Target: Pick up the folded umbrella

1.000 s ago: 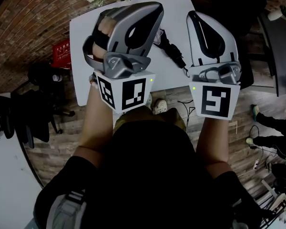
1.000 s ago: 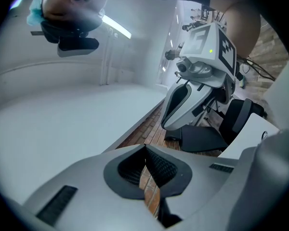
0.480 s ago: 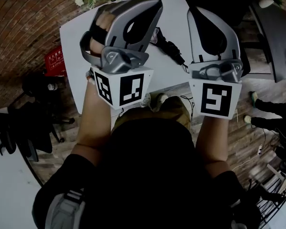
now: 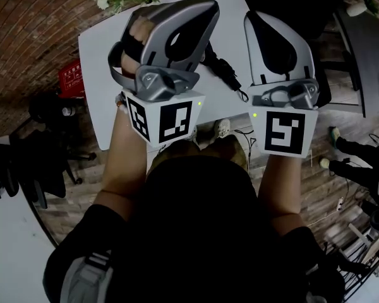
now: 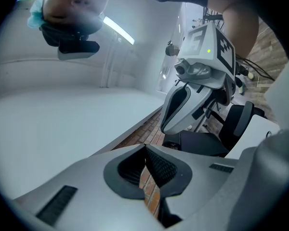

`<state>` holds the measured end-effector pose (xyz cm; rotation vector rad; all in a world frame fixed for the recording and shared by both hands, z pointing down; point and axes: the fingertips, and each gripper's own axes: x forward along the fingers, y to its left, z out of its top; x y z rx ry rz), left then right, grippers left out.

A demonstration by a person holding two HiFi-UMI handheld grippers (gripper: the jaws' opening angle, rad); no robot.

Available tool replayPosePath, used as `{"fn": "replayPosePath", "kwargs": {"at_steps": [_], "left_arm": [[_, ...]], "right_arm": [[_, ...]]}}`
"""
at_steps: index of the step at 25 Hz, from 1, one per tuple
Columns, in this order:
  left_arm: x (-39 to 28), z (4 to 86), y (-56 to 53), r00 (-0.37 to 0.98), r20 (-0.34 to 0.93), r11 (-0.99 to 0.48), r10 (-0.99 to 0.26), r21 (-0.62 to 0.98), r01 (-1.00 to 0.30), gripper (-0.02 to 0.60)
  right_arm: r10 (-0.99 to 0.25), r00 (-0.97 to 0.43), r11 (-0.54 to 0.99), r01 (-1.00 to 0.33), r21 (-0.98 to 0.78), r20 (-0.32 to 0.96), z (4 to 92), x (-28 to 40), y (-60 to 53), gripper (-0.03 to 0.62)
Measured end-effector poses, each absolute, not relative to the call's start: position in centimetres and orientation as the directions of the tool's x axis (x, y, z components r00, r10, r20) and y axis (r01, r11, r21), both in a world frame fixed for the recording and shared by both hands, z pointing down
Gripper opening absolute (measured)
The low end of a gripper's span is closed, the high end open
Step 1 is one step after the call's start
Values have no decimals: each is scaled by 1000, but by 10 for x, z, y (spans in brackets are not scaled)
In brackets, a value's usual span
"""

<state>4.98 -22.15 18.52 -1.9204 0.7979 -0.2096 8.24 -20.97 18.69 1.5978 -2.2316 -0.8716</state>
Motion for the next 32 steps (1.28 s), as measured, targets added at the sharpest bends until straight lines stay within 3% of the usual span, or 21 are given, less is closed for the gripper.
{"fn": "replayPosePath", "kwargs": {"at_steps": [12,19,22,24,32], "left_arm": [[56,203,-227,752,-143,-283,-644,-868,-407,14],[54,210,-230,736,-130,-286,-664,-866,-410,14],[54,214,-231,735,-118,-286,-668,-871,-400,13],[54,217,-232,733,-111,-292,-671,-869,-399,14],[58,224,-236,737,-96,-304,-669,-870,-390,14]], "right_arm": [[-921,-388,299,-777,554,-48,223,95,-223,29],[-900,-430,400,-755,520,68,259,89,-227,31],[-889,-444,436,-746,504,113,275,86,-232,56],[-881,-452,457,-737,499,139,286,84,-235,109],[-845,-489,532,-719,448,218,323,77,-240,147]]}}
